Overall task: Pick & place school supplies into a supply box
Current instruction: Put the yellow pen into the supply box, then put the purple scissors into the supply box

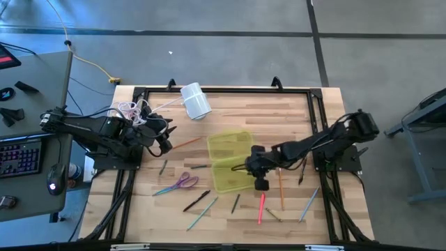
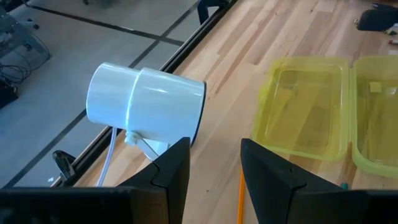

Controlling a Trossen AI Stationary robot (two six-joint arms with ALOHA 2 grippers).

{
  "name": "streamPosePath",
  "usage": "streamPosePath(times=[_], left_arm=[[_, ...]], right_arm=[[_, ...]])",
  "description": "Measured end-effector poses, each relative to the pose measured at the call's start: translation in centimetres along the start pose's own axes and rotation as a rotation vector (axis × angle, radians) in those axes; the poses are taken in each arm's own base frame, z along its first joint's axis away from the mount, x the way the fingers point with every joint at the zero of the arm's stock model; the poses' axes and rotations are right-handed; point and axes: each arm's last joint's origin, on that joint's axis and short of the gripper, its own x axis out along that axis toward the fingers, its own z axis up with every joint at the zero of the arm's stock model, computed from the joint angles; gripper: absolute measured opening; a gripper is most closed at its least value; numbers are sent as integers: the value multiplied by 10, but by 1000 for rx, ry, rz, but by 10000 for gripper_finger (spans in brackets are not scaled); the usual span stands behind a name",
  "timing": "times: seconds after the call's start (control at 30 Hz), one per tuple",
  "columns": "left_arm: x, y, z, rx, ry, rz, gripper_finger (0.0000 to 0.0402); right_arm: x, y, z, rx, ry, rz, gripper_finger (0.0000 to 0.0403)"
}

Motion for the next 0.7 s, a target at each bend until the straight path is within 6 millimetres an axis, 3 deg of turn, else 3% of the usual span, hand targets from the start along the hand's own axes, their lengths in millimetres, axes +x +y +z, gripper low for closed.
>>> streamPosePath(times=[0.43, 0.7], left_arm=[[0, -1, 0, 0, 7, -18, 177], [7, -19, -5, 15, 180, -328, 177]], right_arm=[[1, -7, 7, -21, -49, 25, 107], [-1, -12, 21, -98, -197, -33, 113]])
